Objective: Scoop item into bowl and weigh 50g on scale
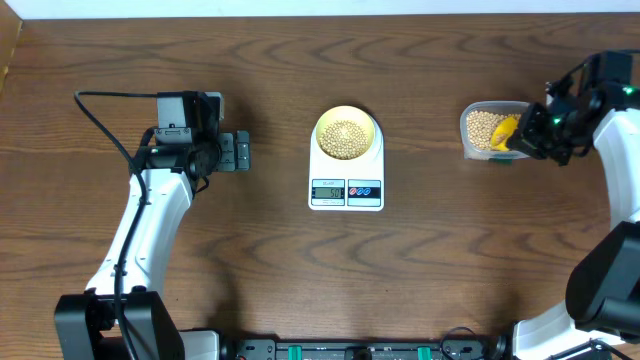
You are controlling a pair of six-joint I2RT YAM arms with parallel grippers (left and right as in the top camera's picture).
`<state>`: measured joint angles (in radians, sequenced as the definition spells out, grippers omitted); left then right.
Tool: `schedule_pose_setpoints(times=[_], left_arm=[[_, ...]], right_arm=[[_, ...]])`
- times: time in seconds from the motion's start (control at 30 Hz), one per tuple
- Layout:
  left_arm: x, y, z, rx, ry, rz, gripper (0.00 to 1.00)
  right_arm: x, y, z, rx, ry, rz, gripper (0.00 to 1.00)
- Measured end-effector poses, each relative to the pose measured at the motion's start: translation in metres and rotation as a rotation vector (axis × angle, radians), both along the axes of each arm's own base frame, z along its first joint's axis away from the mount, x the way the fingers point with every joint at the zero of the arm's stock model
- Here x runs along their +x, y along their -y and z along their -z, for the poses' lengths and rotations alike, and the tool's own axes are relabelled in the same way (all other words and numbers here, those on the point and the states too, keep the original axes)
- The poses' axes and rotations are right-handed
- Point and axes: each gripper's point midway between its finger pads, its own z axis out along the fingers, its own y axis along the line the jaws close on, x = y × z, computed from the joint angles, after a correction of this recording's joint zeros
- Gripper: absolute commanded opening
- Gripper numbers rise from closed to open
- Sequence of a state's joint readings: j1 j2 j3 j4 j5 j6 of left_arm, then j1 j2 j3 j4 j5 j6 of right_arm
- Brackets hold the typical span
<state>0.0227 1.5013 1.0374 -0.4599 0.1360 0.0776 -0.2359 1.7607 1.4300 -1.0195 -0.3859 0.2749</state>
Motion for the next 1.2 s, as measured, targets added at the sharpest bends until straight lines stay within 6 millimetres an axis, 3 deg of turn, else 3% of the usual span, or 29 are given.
schedule_pose_setpoints(times=[0.43,0.5,0.67,0.77,0.97,1.03,1.1,1.2], left_arm=[[0.0,0.0,0.0,0.0,0.0,0.0,0.98],[0.0,0.0,0.0,0.0,0.0,0.0,0.98],[0.0,0.0,0.0,0.0,0.0,0.0,0.98],[0.0,0.0,0.0,0.0,0.0,0.0,0.98],[0.0,0.0,0.0,0.0,0.0,0.0,0.98],[0.0,0.0,0.0,0.0,0.0,0.0,0.98],[0.0,0.0,0.0,0.0,0.0,0.0,0.98],[0.0,0.0,0.0,0.0,0.0,0.0,0.98]], right_arm=[[0.008,-0.006,0.034,0.004,0.05,0.011,0.02],[0.008,-0.006,0.035,0.004,0.053,0.013,0.18],[0.008,-0.006,0.034,0.013,0.049,0.027,0.46],[0.013,-0.006,0.027,0.016,0.065,0.028,0.5],[0.03,0.002,-0.005,0.009,0.123,0.039,0.7],[0.031,0.007,-0.014,-0.001,0.122,0.05,0.81],[0.031,0.013,-0.023,-0.025,0.116,0.065,0.99],[0.036,0.023,-0.039,-0.078,0.14,0.074,0.99]])
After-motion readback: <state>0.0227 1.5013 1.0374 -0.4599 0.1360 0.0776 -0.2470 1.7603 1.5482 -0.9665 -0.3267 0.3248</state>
